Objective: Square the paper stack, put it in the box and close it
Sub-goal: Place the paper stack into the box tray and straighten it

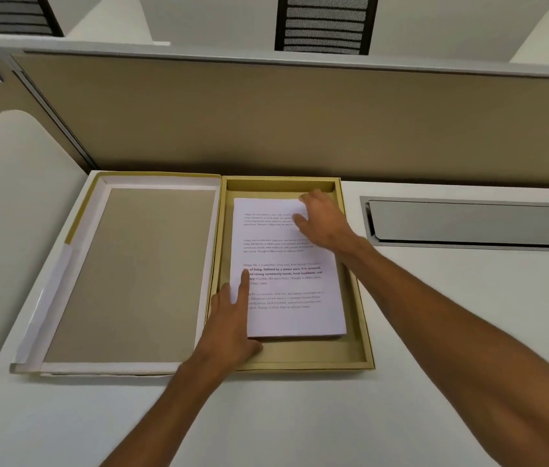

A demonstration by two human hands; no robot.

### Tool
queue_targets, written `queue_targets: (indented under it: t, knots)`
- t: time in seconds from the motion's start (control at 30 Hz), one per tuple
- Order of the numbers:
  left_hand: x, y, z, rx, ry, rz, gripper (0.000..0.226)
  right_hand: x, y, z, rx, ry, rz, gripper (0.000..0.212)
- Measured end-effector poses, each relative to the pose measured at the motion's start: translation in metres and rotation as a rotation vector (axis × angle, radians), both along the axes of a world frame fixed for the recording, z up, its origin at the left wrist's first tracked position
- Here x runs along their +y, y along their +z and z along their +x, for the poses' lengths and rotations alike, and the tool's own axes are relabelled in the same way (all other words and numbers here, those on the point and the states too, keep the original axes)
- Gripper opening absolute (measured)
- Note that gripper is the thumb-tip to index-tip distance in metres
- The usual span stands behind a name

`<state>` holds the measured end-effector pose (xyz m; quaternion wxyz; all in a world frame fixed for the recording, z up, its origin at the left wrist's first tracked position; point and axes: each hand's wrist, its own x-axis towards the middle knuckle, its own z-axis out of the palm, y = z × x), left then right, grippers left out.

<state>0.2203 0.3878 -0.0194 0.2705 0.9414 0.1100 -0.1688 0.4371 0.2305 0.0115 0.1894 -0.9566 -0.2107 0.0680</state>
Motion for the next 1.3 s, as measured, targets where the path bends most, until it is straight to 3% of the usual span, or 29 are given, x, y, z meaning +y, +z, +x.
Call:
queue_targets:
  t: [0.27,0.5,0.87,1.0,1.13,1.3]
  knots:
    - [0.003,-0.014,0.002,-0.089,-0.04,0.139,0.134,0.026,-0.02,0.056,0.079,0.159,-0.202,0.055]
    - [-0.001,-0.017,0.004,-0.089,-0.015,0.183,0.124,0.026,-0.036,0.064,0.026,0.155,-0.185,0.051]
    - [0.0,-0.011,0.005,-0.056,0.023,0.09,0.141,0.026,-0.029,0.066,0.023,0.176,-0.319,0.07]
    - [0.003,-0.003,0.004,-0.027,0.062,0.004,0.144,0.015,-0.012,0.039,-0.05,0.124,-0.202,0.069]
    - [0.002,0.008,-0.008,-0.096,0.127,-0.088,0.125,-0.001,0.006,-0.017,-0.057,0.062,-0.029,0.059]
    - [-0.001,0.024,-0.043,-0.287,0.274,-0.137,0.077,-0.025,0.011,-0.12,-0.069,0.04,0.066,0.05]
